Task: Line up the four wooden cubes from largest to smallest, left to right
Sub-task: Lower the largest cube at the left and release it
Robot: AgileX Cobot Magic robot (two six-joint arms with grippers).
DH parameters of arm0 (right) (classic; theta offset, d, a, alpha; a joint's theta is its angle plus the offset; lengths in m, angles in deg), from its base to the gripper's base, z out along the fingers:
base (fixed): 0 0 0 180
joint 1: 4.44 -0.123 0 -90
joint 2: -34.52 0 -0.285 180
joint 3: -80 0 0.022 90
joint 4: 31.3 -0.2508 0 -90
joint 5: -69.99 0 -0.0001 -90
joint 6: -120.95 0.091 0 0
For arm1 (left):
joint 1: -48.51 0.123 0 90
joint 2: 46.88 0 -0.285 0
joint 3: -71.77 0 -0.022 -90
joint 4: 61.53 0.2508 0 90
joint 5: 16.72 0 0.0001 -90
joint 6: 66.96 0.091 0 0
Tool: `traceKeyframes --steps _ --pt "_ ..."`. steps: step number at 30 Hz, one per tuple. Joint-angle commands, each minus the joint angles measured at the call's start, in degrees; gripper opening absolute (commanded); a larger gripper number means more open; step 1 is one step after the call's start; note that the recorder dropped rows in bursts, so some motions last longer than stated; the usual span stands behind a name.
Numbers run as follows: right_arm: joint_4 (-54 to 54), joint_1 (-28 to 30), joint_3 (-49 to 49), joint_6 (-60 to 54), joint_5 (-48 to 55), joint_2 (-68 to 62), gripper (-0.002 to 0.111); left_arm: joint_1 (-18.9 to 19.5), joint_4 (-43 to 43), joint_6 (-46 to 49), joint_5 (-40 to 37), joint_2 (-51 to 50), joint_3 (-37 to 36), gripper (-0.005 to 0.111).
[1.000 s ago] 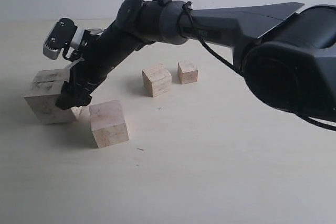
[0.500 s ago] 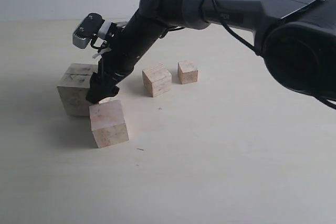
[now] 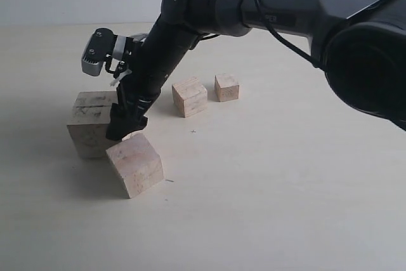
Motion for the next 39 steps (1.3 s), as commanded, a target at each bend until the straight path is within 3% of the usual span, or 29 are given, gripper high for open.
traceKeyframes --steps 1,19,23,25,30,31,39 --pt "1.30 -0.08 0.45 -2.61 -4.12 -0.12 0.000 0.09 0.13 -0.14 0.76 0.37 -0.21 0.000" --pt "1.86 0.02 0.45 -3.49 -6.29 -0.12 0.001 0.09 0.13 -0.14 0.76 0.37 -0.21 0.000" --pt "1.86 0.02 0.45 -3.59 -5.57 -0.12 0.019 0.09 0.13 -0.14 0.76 0.37 -0.21 0.000" --pt "1.86 0.02 0.45 -3.59 -5.43 -0.12 0.034 0.09 0.13 -0.14 0.76 0.37 -0.21 0.000" --pt "0.24 0.02 0.22 -3.28 -6.01 -0.12 0.086 0.09 0.13 -0.14 0.76 0.37 -0.21 0.000" --pt "-0.46 0.02 -0.07 -2.62 -6.01 -0.12 0.091 0.09 0.13 -0.14 0.76 0.37 -0.21 0.000" --pt "0.17 0.02 -1.28 1.35 -3.63 3.55 0.093 0.09 0.13 -0.14 0.76 0.37 -0.21 0.000"
